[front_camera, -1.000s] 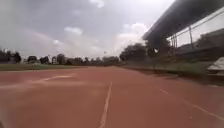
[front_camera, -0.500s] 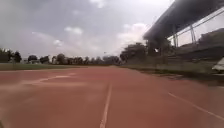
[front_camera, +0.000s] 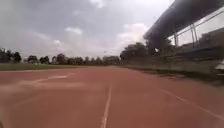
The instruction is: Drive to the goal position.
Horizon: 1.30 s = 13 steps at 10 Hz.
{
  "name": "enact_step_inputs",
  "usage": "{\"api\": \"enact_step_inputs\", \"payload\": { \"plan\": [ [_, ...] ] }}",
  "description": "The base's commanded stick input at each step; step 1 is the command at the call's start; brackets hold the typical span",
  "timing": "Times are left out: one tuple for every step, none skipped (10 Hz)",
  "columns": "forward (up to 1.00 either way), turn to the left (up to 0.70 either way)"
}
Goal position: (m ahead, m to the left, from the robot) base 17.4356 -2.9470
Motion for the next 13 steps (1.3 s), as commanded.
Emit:
{"api": "enact_step_inputs", "payload": {
  "plan": [
    [0.45, 0.00],
    [0.45, 0.00],
    [0.45, 0.00],
    [0.45, 0.00],
    [0.45, 0.00],
    [0.45, 0.00],
    [0.45, 0.00],
    [0.45, 0.00],
    [0.45, 0.00],
    [0.45, 0.00],
    [0.45, 0.00],
    [0.45, 0.00],
    [0.45, 0.00]
  ]
}}
